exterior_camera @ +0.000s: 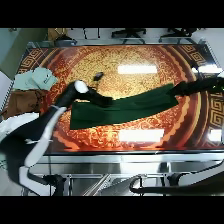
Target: Fold the shirts.
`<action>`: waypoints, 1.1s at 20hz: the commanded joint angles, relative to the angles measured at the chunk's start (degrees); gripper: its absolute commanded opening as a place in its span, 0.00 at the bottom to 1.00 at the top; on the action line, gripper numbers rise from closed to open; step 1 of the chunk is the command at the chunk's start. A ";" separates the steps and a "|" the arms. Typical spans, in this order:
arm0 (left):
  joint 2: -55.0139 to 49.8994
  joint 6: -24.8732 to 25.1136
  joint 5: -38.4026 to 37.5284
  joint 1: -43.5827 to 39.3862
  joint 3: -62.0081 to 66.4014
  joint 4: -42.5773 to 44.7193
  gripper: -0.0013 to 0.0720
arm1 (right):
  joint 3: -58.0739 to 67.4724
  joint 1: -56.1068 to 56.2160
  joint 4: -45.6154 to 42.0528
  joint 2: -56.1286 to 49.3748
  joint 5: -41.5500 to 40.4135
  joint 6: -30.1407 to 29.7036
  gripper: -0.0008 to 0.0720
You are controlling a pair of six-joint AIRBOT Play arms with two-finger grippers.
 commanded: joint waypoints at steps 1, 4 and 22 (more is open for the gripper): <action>-11.69 -2.38 5.14 -8.04 10.49 -2.47 0.04 | 3.26 0.07 8.98 4.72 5.77 1.44 0.05; -19.37 -5.79 4.28 -10.49 20.15 -2.56 0.04 | 3.23 0.42 9.90 6.40 6.29 3.28 0.05; 20.50 0.26 -23.30 17.81 14.62 -7.41 0.04 | 3.13 13.20 10.10 6.73 -2.49 6.86 0.05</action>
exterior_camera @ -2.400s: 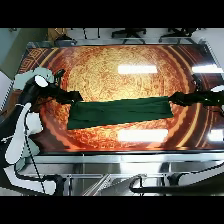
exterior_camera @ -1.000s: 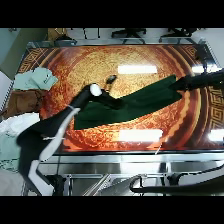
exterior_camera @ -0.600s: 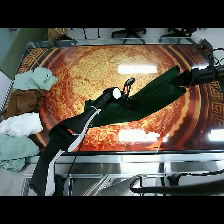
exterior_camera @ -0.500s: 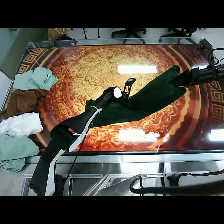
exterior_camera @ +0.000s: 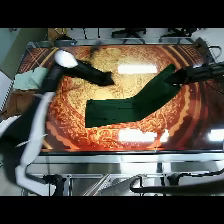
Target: Fold the shirts.
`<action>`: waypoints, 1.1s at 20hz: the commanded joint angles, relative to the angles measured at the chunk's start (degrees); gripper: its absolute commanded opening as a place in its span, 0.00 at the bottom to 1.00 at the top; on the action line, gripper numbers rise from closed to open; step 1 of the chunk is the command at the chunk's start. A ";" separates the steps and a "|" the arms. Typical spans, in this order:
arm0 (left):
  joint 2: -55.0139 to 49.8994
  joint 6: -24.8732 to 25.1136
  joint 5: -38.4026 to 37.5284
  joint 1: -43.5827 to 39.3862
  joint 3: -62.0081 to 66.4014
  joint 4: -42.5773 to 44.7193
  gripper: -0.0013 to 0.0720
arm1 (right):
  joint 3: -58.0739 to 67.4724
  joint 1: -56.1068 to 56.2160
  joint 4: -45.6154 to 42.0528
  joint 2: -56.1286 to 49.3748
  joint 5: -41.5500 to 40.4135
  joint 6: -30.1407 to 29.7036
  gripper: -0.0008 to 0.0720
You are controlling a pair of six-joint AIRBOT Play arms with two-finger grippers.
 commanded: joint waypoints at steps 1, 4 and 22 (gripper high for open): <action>19.21 3.02 -4.22 12.33 -8.31 -0.24 0.04 | 0.00 11.21 0.09 -0.13 -9.75 1.05 0.05; 31.47 3.82 -4.24 23.41 -14.62 -0.28 0.04 | -0.02 28.48 -2.40 -2.82 -25.49 1.03 0.05; 48.81 9.92 -3.21 42.51 -31.10 -1.42 0.04 | 0.04 28.68 -22.45 -6.54 -35.56 10.49 0.74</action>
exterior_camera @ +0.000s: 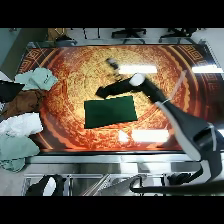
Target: Fold the shirts.
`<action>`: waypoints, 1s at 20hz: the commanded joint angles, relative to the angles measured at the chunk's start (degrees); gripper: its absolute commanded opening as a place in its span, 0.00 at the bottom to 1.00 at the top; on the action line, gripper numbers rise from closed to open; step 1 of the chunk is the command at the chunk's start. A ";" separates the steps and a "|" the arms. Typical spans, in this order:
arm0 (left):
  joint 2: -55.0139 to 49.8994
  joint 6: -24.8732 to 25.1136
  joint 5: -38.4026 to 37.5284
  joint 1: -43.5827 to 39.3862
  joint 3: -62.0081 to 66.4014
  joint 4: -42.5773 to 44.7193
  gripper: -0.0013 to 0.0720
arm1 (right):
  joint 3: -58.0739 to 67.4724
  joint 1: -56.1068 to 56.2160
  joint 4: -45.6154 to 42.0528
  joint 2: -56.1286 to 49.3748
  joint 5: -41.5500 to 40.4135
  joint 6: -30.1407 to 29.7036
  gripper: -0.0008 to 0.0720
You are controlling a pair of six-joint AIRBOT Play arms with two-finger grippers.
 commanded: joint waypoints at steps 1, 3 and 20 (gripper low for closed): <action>0.22 0.09 0.07 0.26 -0.22 0.07 0.04 | -0.07 -13.88 -7.50 2.08 11.37 8.28 0.74; 0.22 0.09 0.11 0.24 -0.22 0.04 0.04 | -0.09 -20.17 -8.13 0.00 17.25 9.11 0.76; 0.22 0.09 -0.09 0.26 -0.24 0.17 0.04 | -0.07 -16.02 3.02 -18.27 22.10 2.19 0.44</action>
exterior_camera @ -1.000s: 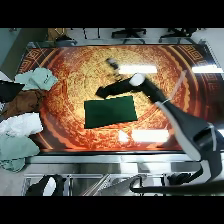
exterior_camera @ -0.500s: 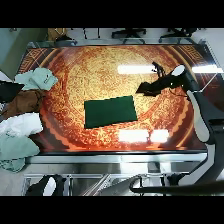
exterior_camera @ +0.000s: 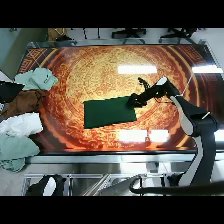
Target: Fold the shirts.
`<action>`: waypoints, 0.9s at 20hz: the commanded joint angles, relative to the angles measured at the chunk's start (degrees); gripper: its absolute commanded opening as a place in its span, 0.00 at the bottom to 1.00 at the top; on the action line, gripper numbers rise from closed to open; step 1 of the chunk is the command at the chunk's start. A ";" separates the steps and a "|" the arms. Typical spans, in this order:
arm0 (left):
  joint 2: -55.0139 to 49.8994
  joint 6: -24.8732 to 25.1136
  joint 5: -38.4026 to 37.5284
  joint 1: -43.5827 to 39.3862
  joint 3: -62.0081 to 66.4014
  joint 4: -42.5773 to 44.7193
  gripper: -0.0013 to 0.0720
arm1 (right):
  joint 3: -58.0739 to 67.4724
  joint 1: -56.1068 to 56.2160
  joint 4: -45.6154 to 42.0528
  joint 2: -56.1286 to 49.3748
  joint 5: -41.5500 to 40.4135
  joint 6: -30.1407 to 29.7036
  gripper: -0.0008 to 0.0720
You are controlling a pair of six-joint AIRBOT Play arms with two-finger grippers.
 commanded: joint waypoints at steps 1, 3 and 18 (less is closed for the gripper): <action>0.02 -0.07 -0.04 0.04 -0.02 -0.02 0.04 | 0.07 1.11 4.37 -0.44 -0.20 -3.41 0.16; 0.02 -0.07 -0.11 0.04 -0.02 -0.02 0.04 | 0.15 0.72 6.08 0.85 -0.28 -4.94 0.05; 0.02 2.01 1.33 0.00 -0.02 -0.07 0.04 | -0.72 -48.48 -18.80 20.98 7.48 9.88 0.05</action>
